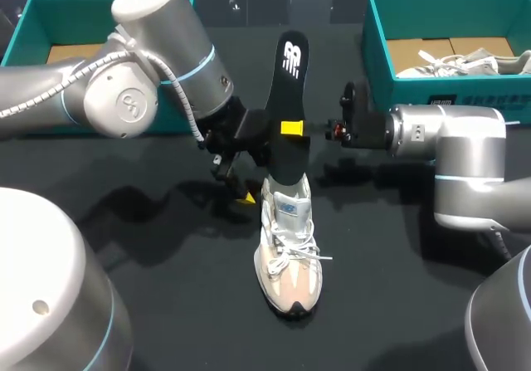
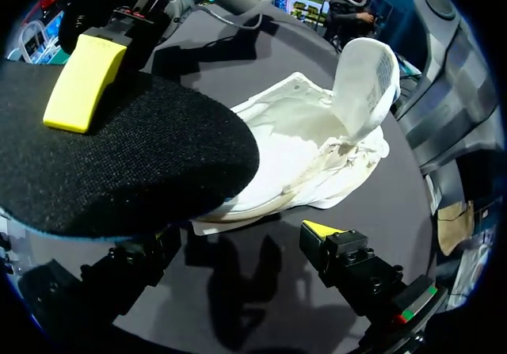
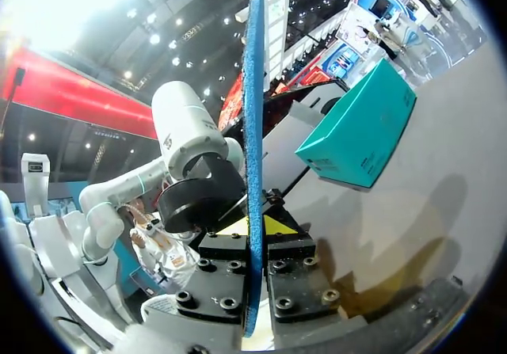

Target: Take the shoe out of the shoebox, open the shoe tongue, remove and reinsert the insole, then place the shoe into the shoebox

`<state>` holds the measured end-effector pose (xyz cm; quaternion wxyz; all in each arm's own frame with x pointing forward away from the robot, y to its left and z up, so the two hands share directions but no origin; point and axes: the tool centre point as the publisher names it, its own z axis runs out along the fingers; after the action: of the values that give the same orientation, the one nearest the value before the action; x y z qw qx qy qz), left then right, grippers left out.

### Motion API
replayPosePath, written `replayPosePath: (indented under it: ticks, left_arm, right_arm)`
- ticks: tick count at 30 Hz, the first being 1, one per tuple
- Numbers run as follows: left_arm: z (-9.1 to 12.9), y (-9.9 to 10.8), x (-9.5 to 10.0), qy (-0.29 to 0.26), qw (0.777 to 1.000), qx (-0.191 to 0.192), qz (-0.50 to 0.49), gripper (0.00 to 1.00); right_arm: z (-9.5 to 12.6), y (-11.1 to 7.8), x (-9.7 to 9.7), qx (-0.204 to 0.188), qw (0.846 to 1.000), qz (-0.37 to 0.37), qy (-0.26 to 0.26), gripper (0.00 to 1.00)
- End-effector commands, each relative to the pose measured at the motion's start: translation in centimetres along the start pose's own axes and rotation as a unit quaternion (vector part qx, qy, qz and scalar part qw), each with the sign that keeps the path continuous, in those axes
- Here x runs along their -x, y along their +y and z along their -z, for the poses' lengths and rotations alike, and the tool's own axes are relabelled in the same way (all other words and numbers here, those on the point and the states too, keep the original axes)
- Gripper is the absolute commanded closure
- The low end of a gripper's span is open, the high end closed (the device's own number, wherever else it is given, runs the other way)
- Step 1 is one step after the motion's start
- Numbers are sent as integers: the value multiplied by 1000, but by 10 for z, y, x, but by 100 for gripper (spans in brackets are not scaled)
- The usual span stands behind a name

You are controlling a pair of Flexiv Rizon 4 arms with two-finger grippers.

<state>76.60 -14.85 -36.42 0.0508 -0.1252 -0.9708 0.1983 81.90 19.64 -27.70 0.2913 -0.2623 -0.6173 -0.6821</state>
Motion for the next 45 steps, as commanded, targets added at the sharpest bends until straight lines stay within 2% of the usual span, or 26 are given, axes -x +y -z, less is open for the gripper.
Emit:
replayPosePath:
  ticks: [1,10,17,27,36,45]
  left_arm:
    - [0,0,-1,-1,1000,1,0,0]
    - [0,0,-1,-1,1000,1,0,0]
    - [0,0,-1,-1,1000,1,0,0]
    - [0,0,-1,-1,1000,1,0,0]
    - [0,0,-1,-1,1000,1,0,0]
    - [0,0,-1,-1,1000,1,0,0]
  right_arm:
    - [-5,2,-1,-5,1000,10,-11,100]
    - [-5,7,1,-23,999,37,-12,100]
    - [-5,0,5,-25,998,54,-4,100]
    - [-7,-8,3,-33,997,61,-27,100]
    - [-6,-18,-6,-41,995,87,-29,100]
    - [-5,-20,-13,-42,995,86,-28,100]
